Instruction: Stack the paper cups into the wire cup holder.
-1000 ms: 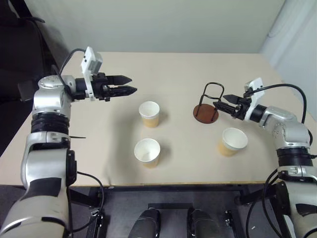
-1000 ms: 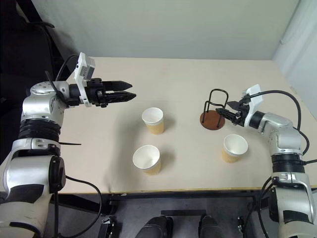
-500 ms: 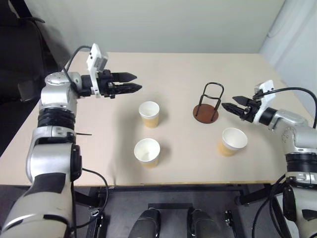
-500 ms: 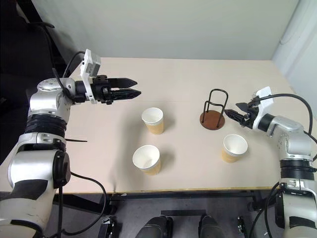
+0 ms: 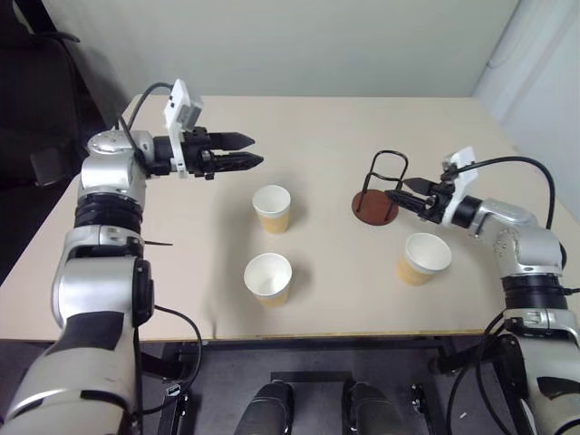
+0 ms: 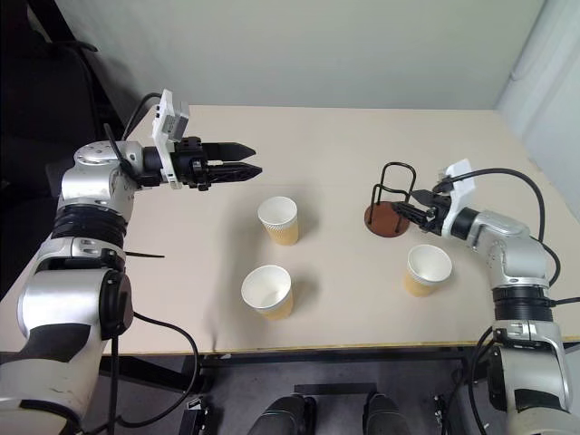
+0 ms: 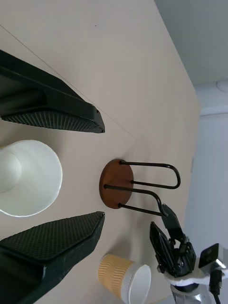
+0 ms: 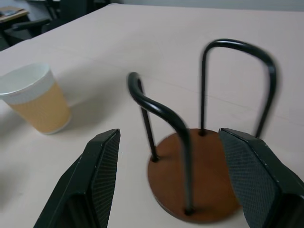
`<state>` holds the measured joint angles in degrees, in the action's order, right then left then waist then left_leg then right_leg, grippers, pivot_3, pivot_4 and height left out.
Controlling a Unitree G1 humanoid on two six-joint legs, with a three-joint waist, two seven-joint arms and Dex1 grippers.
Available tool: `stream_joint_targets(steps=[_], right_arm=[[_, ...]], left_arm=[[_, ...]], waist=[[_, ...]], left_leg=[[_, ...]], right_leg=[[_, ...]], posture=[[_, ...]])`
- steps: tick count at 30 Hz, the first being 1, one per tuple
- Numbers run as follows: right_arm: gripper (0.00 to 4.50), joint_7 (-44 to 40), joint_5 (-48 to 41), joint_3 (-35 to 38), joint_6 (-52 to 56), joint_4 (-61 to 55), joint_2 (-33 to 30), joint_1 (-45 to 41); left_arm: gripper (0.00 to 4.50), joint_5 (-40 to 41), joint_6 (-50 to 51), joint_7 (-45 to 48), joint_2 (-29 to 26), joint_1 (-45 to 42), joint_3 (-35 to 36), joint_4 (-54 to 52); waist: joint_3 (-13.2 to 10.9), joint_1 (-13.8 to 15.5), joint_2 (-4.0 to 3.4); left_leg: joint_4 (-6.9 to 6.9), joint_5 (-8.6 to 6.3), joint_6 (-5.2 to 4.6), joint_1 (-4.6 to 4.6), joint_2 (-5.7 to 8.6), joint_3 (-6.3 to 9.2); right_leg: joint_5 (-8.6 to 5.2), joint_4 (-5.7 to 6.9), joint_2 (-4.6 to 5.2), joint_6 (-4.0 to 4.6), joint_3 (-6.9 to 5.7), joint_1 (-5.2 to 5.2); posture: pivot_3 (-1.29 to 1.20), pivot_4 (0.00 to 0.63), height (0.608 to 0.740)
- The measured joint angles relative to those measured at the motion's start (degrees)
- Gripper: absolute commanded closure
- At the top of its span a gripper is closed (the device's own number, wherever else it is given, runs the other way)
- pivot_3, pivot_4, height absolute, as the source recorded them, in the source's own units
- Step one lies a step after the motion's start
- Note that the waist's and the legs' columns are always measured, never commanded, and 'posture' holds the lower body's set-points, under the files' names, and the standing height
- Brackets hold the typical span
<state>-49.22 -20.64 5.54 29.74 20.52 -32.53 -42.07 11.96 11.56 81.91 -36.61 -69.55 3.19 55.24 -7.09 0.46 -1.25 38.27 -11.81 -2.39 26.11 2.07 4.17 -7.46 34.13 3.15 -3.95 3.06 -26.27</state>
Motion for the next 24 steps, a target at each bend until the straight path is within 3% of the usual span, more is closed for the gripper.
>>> stream_joint_targets(steps=[11, 13, 20, 24], right_arm=[[1.18, -1.3, 1.2, -1.5, -1.7, 2.5, 0.8, -2.0], [1.72, -1.7, 1.3, -1.8, -1.7, 2.9, 0.7, -2.2], [4.37, -5.0, 1.9, -2.8, -0.6, 2.7, -1.8, -2.2], [4.44, -7.2, 1.9, -3.8, 1.0, 0.6, -2.9, -2.9]], left_arm=[[1.69, 0.0, 0.1, 0.1, -0.6, 0.0, 0.1, -0.2], [1.69, 0.0, 0.1, 0.1, -0.6, 0.0, 0.1, -0.2], [1.69, 0.0, 0.1, 0.1, -0.7, 0.0, 0.1, -0.2], [1.69, 0.0, 0.0, 0.1, -0.7, 0.0, 0.1, -0.2]], waist=[[0.0, 0.1, 0.0], [0.0, 0.1, 0.0], [0.0, 0.1, 0.0], [0.0, 0.0, 0.03]], left_leg=[[0.0, -0.01, 0.0, 0.03, 0.02, 0.0], [0.0, -0.01, 0.0, 0.03, 0.02, 0.01], [-0.01, -0.02, 0.01, 0.03, 0.02, 0.0], [-0.01, -0.01, 0.02, 0.01, -0.01, 0.0]], right_leg=[[0.0, -0.01, 0.01, 0.0, 0.0, -0.01], [0.0, -0.01, 0.01, 0.0, 0.0, -0.01], [-0.01, -0.02, 0.01, 0.01, 0.0, -0.01], [-0.01, -0.02, -0.01, 0.02, 0.0, 0.0]], posture=[[0.0, 0.15, 0.74], [0.0, 0.15, 0.74], [0.0, 0.15, 0.74], [0.0, 0.15, 0.74]])
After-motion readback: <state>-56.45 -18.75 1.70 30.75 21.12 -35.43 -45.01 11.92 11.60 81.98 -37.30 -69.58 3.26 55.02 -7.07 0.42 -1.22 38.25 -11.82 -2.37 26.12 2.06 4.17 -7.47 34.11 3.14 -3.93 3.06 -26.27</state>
